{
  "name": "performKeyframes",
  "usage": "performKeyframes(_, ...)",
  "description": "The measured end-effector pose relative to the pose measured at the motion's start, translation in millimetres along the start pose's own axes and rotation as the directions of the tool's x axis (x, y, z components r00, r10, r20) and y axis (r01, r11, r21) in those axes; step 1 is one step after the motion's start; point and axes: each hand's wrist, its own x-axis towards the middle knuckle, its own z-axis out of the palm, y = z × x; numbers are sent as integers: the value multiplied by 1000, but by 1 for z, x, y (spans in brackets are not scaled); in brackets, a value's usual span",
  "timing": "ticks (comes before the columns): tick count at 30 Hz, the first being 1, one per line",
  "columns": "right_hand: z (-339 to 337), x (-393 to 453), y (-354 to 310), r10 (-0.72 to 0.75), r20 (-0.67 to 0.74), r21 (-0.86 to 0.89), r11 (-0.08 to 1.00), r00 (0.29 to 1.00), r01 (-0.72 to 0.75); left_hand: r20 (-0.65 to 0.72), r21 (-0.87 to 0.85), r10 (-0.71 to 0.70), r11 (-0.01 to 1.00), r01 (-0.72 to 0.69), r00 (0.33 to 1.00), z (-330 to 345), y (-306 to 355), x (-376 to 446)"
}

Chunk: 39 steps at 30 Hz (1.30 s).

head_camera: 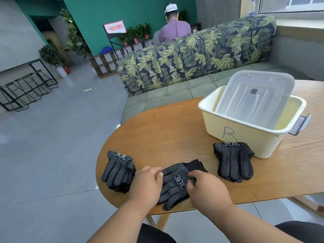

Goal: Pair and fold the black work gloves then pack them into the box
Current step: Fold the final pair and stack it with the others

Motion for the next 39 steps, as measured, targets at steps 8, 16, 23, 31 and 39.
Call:
performKeyframes(8, -3, 3, 4, 18, 16, -7, 1000, 1000, -18, 66, 137, 134, 980, -142, 989, 25, -1, 4)
performKeyframes(16, -4, 4, 4, 27, 8, 3, 1000, 1000, -27, 118, 70, 170, 981, -179, 978, 23, -1, 4)
performKeyframes(23, -5, 4, 5, 25, 17, -5, 1000, 1000, -25, 162, 29, 158, 986, -165, 974, 16, 3, 1)
performKeyframes(31, -6, 4, 8, 33, 32, -1, 999, 999, -33, -36, -12, 220, 975, -220, 975, -4, -2, -35)
performKeyframes(39, -3, 1, 5, 5, 17, -29, 1000, 1000, -5, -542, 10, 8, 1000, -3, 840, -54, -30, -33)
